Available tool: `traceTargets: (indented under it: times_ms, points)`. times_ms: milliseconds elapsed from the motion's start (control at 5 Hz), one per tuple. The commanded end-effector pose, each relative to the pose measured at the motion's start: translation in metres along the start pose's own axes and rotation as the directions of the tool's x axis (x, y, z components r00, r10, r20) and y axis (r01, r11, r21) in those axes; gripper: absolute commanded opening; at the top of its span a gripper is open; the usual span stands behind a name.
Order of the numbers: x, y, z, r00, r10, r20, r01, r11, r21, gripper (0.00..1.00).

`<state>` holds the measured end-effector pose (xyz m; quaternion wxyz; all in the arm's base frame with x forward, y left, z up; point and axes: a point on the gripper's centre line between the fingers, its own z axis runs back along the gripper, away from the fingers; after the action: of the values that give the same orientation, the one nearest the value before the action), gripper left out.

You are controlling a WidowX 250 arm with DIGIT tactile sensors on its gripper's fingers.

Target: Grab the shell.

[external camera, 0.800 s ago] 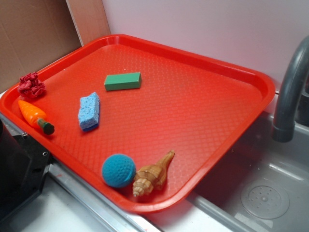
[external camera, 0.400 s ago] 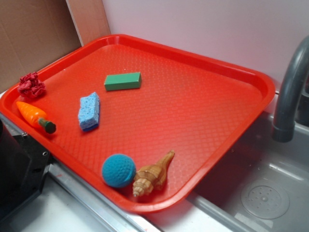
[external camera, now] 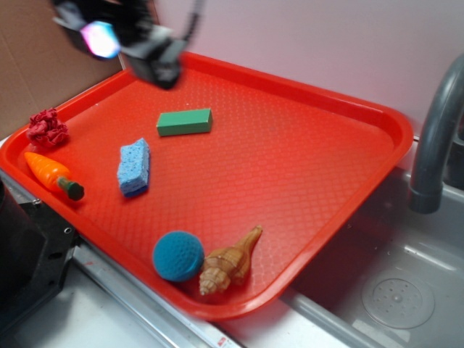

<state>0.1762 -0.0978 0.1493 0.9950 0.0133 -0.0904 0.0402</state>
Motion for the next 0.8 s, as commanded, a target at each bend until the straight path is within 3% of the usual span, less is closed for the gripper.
traceTargets:
  times_ms: [0,400,600]
  points:
    - [0.002,-0.055,-0.036,0.994,-0.021,-0.109,-0.011,0.958,-0.287,1.00]
    - [0.002,-0.055,-0.036,0.994,-0.021,-0.109,-0.011,0.958,-0.287,1.00]
    - [0.006,-0.072,-0.067,0.988,-0.004,-0.152,-0.035,0.967,-0.252,1.00]
